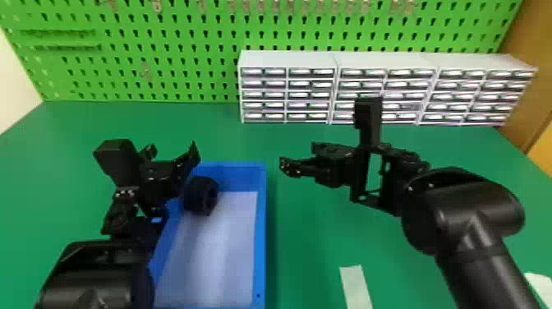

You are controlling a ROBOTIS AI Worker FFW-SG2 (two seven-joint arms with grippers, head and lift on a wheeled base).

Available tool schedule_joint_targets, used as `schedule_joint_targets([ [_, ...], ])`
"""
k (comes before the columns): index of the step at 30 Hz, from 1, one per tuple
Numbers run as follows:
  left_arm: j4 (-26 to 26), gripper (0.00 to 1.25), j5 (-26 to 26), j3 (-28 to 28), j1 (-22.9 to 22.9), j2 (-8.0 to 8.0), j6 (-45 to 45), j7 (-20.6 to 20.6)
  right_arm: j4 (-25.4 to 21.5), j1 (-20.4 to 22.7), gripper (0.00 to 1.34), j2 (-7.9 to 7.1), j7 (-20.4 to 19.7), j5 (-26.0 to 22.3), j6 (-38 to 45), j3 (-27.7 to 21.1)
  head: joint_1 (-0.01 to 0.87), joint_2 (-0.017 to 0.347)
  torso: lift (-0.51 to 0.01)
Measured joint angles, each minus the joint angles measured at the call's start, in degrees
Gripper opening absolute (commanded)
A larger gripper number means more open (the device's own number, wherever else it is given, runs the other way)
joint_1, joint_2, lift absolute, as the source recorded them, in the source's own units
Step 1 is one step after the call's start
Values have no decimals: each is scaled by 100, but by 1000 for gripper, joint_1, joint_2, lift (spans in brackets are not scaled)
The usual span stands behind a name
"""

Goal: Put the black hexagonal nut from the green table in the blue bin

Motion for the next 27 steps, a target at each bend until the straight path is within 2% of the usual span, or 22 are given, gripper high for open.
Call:
schedule_joint_targets([
  [8,0,927,0,3,0,0,0,0,-174,122,1258,56,-25,332,-102,-386,686,51,-97],
  [17,0,927,0,3,0,0,0,0,-426,331,1258,103,-294,567,-279,-819,686,51,-97],
  [27,0,927,0,3,5,0,0,0,-782,731,1258,202,-1026,652,-690,-1207,686,51,-97],
])
